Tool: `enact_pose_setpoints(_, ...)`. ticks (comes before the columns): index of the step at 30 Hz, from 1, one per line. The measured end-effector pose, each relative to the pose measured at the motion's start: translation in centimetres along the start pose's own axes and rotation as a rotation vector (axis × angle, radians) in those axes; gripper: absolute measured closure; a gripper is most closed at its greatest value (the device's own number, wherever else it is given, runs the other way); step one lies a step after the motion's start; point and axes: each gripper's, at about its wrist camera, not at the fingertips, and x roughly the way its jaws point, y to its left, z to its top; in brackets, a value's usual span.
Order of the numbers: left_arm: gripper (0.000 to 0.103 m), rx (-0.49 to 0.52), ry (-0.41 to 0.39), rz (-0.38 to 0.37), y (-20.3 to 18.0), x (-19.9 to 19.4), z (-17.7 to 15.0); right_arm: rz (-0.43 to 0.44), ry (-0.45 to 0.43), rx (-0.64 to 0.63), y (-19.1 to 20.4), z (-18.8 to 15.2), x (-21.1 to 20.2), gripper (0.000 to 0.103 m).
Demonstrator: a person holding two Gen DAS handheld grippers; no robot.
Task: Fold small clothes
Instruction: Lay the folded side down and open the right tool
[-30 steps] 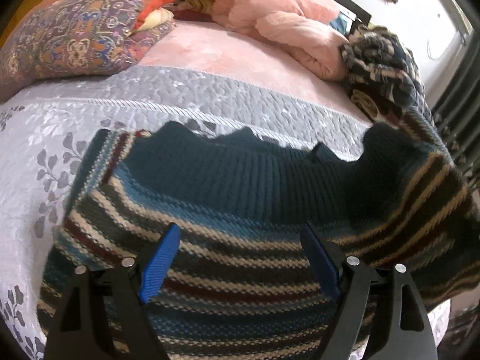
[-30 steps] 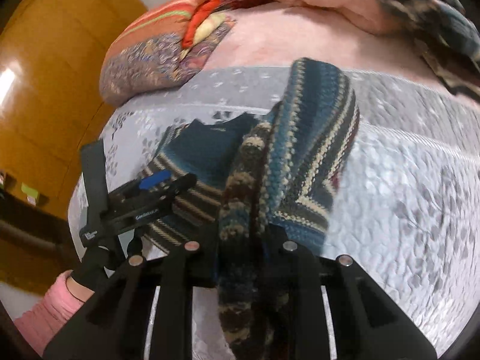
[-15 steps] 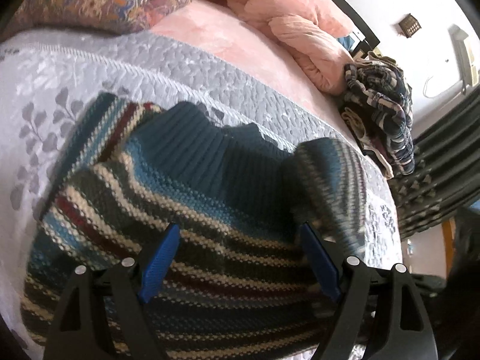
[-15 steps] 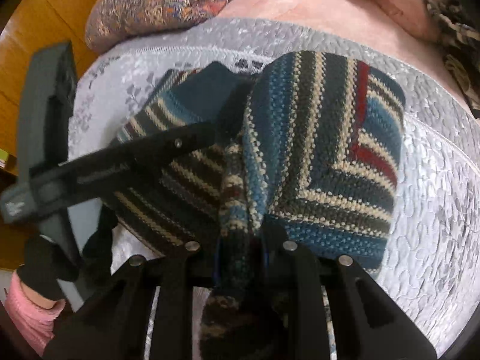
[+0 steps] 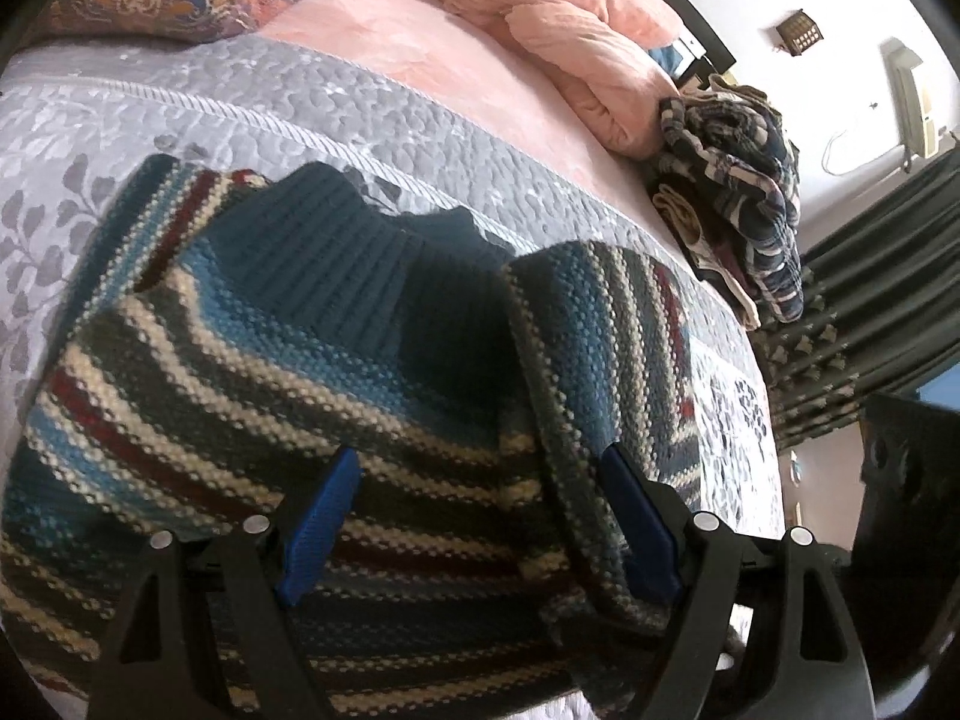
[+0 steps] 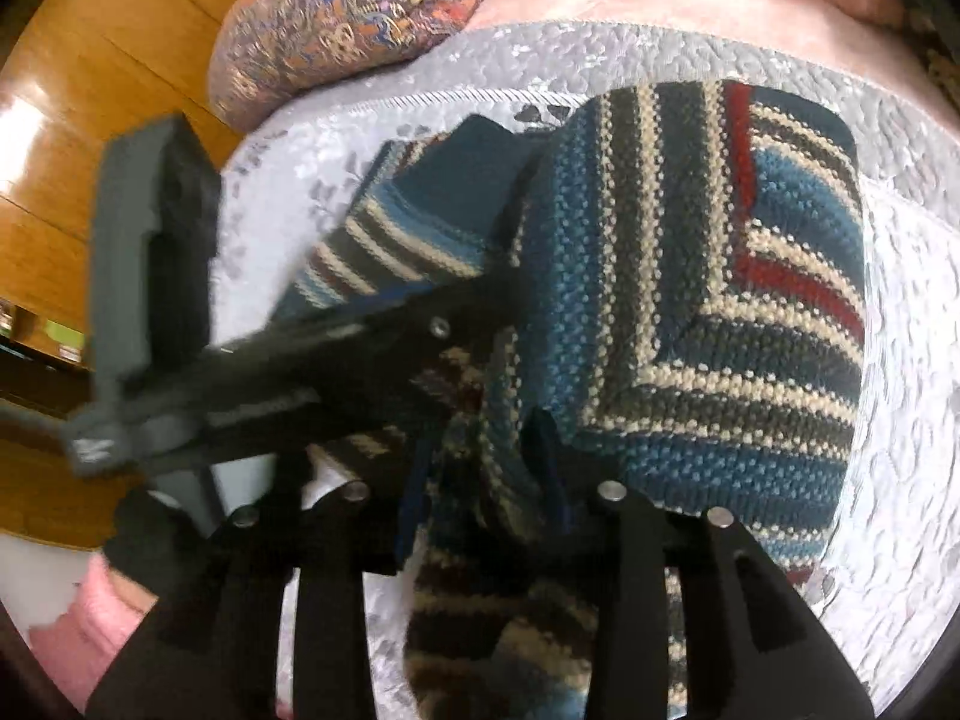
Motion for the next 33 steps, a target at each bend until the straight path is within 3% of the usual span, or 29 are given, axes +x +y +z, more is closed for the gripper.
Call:
enact_pose_setpoints(4, 0.020, -0.008, 0.019, -0.021, -0.2, 0.3, -0.1, -0.010, -0.057, 0.031, -1.3, -0.1, -3.5, 0.068)
enact_pose_setpoints(7, 0.020, -0.018, 0.032, -0.040, -0.4, 0.6, -0.2, -0.089, -0.093, 0.074, -3.5, -0.1, -5.6, 0.068)
enact_pose_setpoints(12, 0.020, -0.025, 0.071, -0.059, -0.8, 1.5, -0.8, -0.152, -0.087, 0.146, -7.4, -0.9, -5.5, 0.068)
enact_pose_setpoints(17, 0.021, 0.001, 0.090, -0.073, -2.0, 2.1, -1.0, -0.126, -0.060, 0.212, -10.3, -2.0, -4.6, 0.068)
enact_pose_setpoints(25, 0.036, 0.021, 0.107, -0.097, -3.7, 3.3, -1.3, -0.067, -0.078, 0.253, -12.6, -2.7, -5.8, 0.068)
enact_pose_setpoints(33, 0.064, 0.030, 0.063, -0.070, -4.5, 3.0, -1.5, -0.090, -0.098, 0.275, -13.9, -2.6, -6.6, 0.068)
